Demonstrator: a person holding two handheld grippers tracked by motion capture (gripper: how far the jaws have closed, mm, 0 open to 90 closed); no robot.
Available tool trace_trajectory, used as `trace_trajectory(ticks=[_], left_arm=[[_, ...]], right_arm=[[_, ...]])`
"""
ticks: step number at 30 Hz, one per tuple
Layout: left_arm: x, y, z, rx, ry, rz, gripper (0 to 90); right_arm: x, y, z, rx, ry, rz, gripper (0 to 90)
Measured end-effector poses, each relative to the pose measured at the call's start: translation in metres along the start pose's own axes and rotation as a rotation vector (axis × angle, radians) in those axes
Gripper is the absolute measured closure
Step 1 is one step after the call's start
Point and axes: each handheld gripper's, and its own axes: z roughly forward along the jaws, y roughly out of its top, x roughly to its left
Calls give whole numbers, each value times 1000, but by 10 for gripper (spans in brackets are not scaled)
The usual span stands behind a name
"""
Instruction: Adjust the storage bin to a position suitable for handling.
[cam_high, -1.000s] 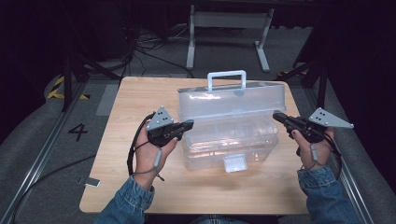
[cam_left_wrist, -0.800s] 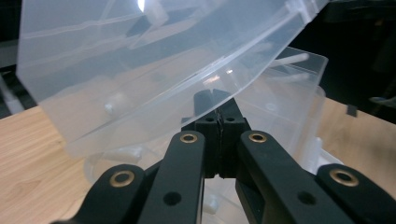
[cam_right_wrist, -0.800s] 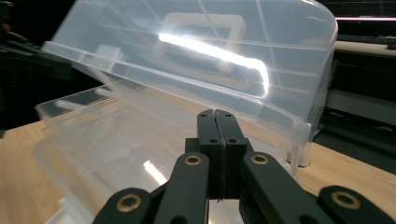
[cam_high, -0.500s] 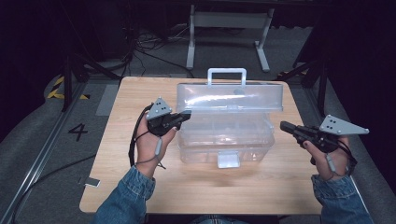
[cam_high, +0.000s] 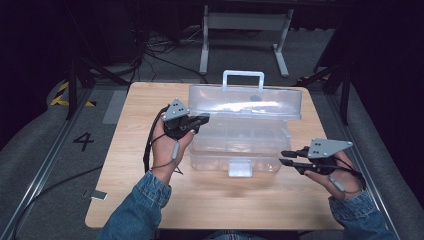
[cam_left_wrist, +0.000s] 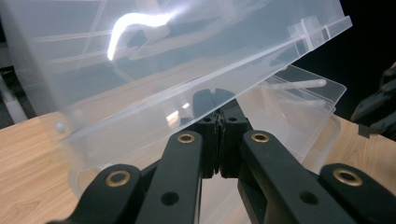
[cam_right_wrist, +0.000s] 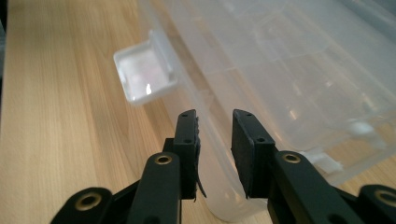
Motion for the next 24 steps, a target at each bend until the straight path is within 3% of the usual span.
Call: trace_trajectory(ticks=[9,24], left_arm=[[-5,11,13,-2,1,2,860],[4,32,24,-20,33,2,857]], right_arm=[[2,10,20,27,19,-68,710],[-2,10,26,38,11,-71,691]])
